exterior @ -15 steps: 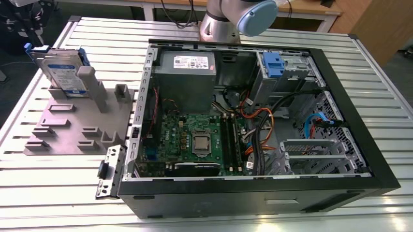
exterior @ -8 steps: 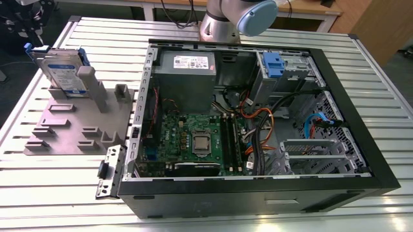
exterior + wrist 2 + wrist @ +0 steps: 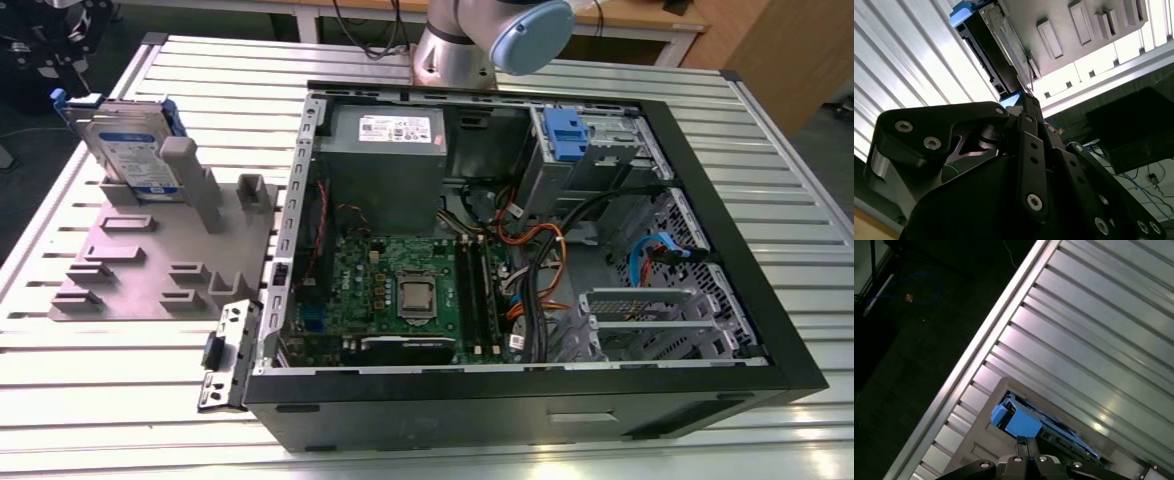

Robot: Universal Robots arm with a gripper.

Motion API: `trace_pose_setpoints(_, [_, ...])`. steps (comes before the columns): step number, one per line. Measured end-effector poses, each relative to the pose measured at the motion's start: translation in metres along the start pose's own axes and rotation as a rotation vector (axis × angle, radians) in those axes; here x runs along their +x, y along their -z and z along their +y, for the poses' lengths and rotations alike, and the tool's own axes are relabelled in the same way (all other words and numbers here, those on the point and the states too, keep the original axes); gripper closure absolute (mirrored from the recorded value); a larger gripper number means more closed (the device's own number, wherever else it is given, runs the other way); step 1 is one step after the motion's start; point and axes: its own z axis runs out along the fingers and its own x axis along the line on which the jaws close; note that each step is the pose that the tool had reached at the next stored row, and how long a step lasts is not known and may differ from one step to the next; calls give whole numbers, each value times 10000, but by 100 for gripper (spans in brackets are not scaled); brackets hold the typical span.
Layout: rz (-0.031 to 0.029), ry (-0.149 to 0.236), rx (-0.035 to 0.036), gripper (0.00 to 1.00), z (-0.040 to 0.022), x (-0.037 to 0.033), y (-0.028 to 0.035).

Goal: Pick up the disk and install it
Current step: 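Pick up the disk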

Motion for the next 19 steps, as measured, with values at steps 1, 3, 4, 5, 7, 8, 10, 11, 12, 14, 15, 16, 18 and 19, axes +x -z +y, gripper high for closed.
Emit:
trace_pose_setpoints(1, [2, 39, 0, 89, 0, 0, 0])
trace_pose_setpoints(3, [3, 56, 1, 89, 0, 0, 0])
trace_pose_setpoints(4, [4, 64, 1, 89, 0, 0, 0])
trace_pose_setpoints(5, [4, 86, 1, 89, 0, 0, 0])
trace_pose_setpoints(7, [4, 89, 0, 89, 0, 0, 0])
trace_pose_setpoints(8, [4, 91, 0, 89, 0, 0, 0])
trace_pose_setpoints(10, [5, 101, 0, 89, 0, 0, 0])
trace_pose_setpoints(11, [5, 108, 0, 89, 0, 0, 0])
trace_pose_setpoints(12, [5, 116, 0, 89, 0, 0, 0])
trace_pose_setpoints(14, [6, 139, 1, 89, 0, 0, 0])
trace_pose_setpoints(15, [7, 158, 1, 89, 0, 0, 0])
trace_pose_setpoints(16, [8, 181, 2, 89, 0, 0, 0])
trace_pose_setpoints(18, [11, 239, 2, 89, 0, 0, 0])
trace_pose_setpoints(19, [12, 277, 3, 89, 0, 0, 0])
